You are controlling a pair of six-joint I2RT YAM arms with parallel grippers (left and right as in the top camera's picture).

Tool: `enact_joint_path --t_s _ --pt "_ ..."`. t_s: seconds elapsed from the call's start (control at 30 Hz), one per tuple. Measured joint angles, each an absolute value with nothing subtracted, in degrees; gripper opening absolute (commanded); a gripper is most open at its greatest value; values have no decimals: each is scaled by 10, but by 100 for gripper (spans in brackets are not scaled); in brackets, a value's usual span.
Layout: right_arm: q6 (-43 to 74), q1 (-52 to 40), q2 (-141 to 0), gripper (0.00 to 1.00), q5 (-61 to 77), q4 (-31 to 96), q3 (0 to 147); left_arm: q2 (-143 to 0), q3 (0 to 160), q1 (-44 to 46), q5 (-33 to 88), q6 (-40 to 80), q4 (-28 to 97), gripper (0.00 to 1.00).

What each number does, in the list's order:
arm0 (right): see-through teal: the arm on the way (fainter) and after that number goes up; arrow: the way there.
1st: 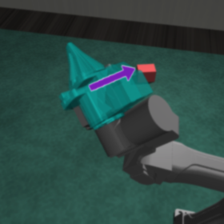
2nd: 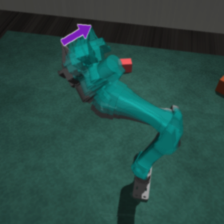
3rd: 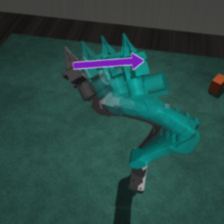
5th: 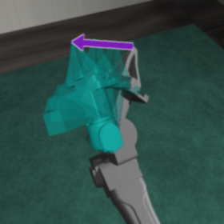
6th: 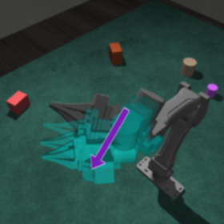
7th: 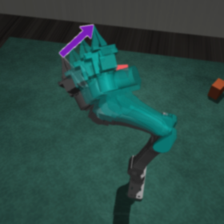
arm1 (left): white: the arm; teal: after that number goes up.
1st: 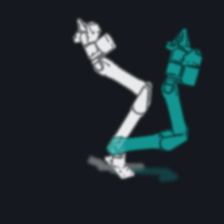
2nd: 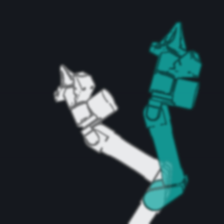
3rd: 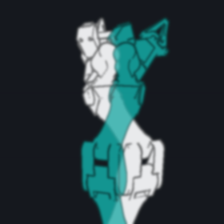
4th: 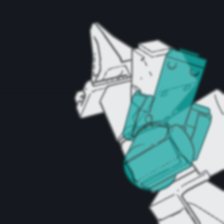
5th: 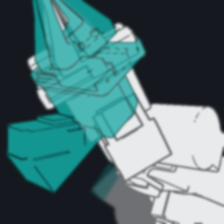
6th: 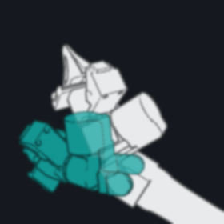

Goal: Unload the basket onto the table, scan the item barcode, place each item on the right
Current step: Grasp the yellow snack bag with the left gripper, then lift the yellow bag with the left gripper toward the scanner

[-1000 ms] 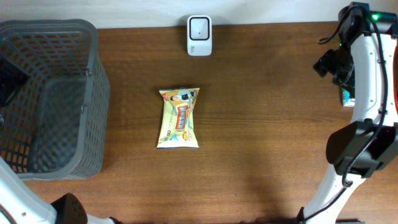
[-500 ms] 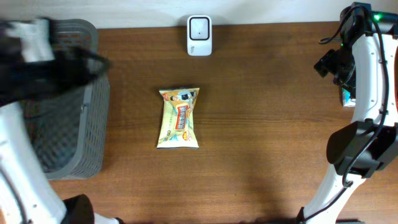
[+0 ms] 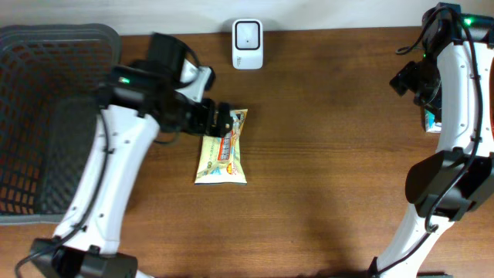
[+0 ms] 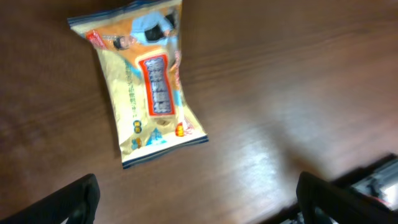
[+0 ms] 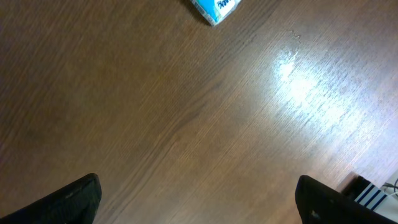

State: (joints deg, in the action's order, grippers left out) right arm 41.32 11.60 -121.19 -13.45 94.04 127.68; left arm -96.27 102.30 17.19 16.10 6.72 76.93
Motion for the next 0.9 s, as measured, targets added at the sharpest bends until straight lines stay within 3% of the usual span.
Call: enact_joint_path --t_s 0.17,0.33,0.37,0.43,0.57,0.67,0.9 --pt "413 116 -1212 99 -134 941 1277 -982 906 251 41 164 678 90" --pt "414 116 -1212 99 -134 941 1277 -1047 841 295 -51 218 594 89" --pt "413 116 -1212 99 -134 941 1277 -1066 837 301 -70 229 584 84" --pt "413 116 -1212 99 -134 941 1277 -1105 834 306 -95 244 562 55" --pt "413 116 -1212 99 -134 940 1277 -1149 834 306 -111 256 535 13" --pt "413 116 -1212 99 -134 940 1277 -1168 834 307 -117 256 521 0" --pt "413 116 -1212 99 -135 940 1277 -1168 845 306 -86 255 536 0"
